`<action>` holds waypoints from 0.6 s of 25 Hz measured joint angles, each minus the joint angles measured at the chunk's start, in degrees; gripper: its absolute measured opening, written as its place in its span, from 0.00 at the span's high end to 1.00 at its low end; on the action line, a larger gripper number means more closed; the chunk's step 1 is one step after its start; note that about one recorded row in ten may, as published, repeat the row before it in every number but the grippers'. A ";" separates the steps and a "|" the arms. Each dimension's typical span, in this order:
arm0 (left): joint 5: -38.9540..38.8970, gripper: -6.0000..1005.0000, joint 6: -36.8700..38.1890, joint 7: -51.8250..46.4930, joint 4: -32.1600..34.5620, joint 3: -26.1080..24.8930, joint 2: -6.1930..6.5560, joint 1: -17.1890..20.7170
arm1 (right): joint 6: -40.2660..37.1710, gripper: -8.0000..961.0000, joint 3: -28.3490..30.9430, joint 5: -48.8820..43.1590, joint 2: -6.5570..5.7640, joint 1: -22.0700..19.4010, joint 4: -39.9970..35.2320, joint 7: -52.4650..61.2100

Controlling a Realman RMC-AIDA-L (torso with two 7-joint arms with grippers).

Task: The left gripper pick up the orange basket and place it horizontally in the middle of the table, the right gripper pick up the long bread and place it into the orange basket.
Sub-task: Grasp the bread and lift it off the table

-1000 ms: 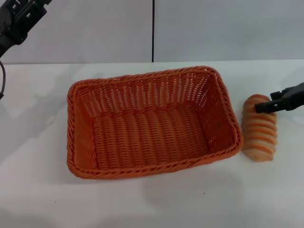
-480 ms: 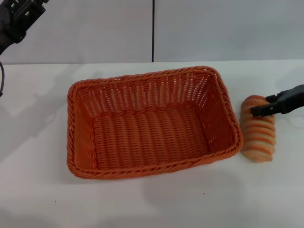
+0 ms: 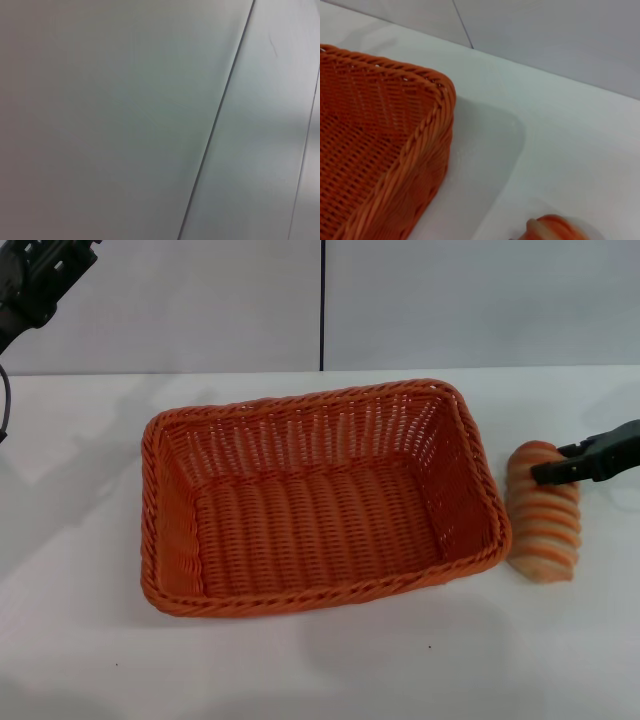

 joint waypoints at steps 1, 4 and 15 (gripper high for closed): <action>0.00 0.25 0.00 0.00 0.00 0.00 0.00 -0.01 | -0.21 0.38 -0.26 0.00 0.01 -0.06 0.00 -0.01; 0.00 0.25 0.04 0.00 0.00 0.03 0.00 -0.02 | -0.36 0.41 -0.55 0.00 0.03 -0.06 0.00 -0.01; 0.00 0.25 0.52 -0.26 0.00 0.24 0.00 0.08 | -0.51 0.49 -0.62 0.00 0.13 -0.48 -0.18 0.19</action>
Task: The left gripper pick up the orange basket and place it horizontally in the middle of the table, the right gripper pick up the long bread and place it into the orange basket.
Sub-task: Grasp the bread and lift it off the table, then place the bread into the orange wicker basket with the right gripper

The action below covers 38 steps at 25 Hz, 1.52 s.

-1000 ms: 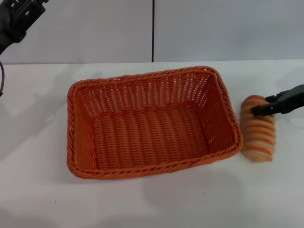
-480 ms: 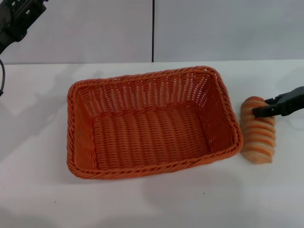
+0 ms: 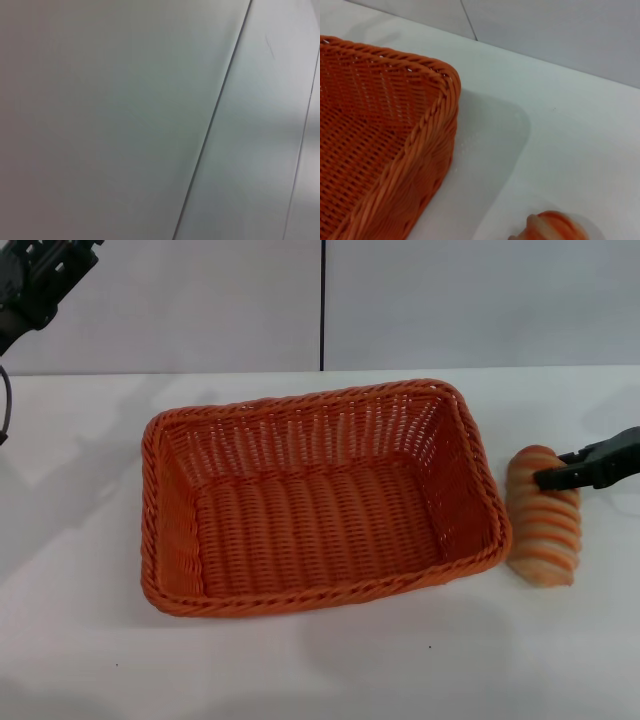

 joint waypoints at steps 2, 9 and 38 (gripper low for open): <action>0.00 0.25 0.04 -0.19 0.00 0.14 0.02 0.06 | -0.04 0.50 0.00 0.03 0.00 -0.05 -0.09 0.09; 0.00 0.25 0.69 -0.01 0.01 -0.17 0.07 0.29 | -0.30 0.56 0.30 0.29 0.00 -0.16 -0.29 0.14; -2.11 0.25 2.47 -0.14 0.44 -0.24 0.08 -0.28 | -22.67 0.79 4.48 35.19 -0.49 -7.16 -29.34 6.04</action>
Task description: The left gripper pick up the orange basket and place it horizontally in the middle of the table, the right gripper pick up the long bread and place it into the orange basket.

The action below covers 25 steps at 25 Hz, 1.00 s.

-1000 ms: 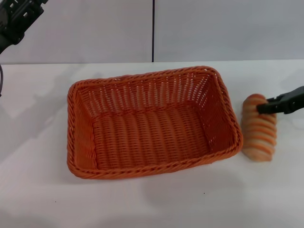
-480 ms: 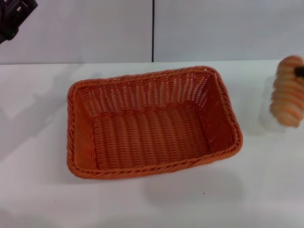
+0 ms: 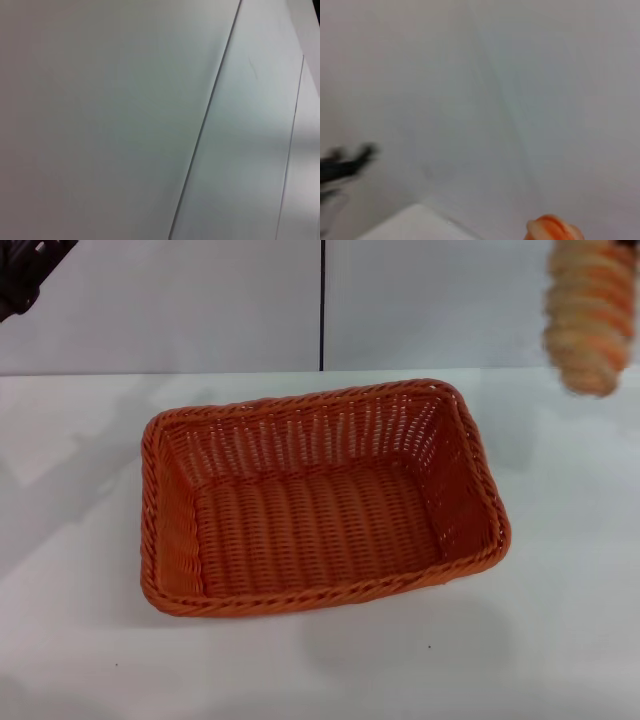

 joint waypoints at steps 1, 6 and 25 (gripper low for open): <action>0.00 0.25 0.00 0.00 0.00 0.00 0.00 0.00 | 0.00 0.80 0.00 0.00 0.00 0.00 0.00 0.00; -0.10 0.25 0.03 -0.03 0.00 -0.06 0.00 -0.15 | -1.97 0.81 -7.99 1.28 3.14 3.45 0.86 -1.51; -0.08 0.25 -0.28 0.36 -0.19 0.14 0.00 -0.13 | 5.64 0.69 -19.27 -0.67 4.32 9.67 13.21 -4.92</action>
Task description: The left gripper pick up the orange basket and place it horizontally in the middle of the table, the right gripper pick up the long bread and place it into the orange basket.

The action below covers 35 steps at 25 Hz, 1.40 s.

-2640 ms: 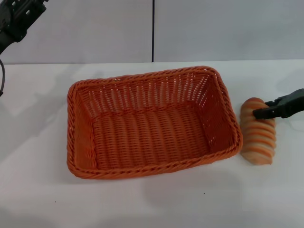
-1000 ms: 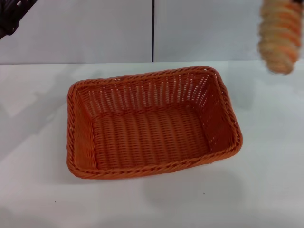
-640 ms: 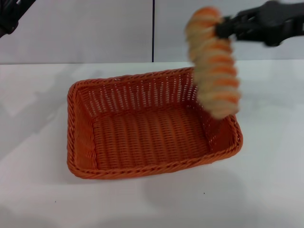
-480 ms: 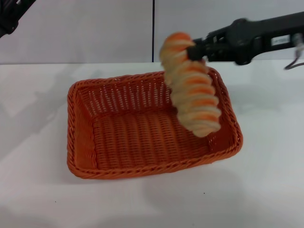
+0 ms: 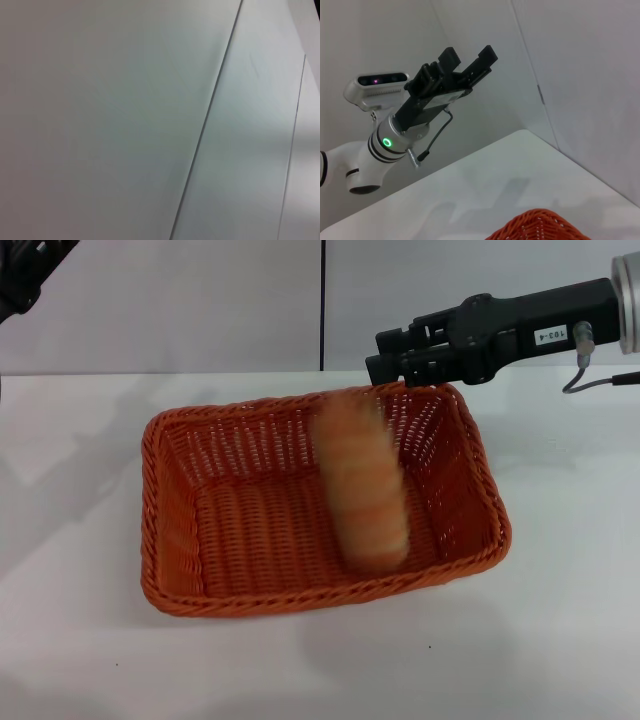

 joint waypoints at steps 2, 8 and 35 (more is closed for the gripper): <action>0.09 0.25 -0.03 0.25 0.10 0.19 0.00 -0.13 | 0.02 0.59 0.05 0.04 -0.13 -0.12 0.01 -0.01; 0.09 0.25 -0.31 0.76 0.15 0.24 0.00 -0.30 | -0.81 0.36 2.93 0.43 0.33 -3.40 -3.25 -1.72; -22.05 0.25 3.67 66.64 -27.19 -0.27 -1.14 -4.40 | -5.38 0.34 53.55 49.72 4.94 -32.14 33.65 -76.52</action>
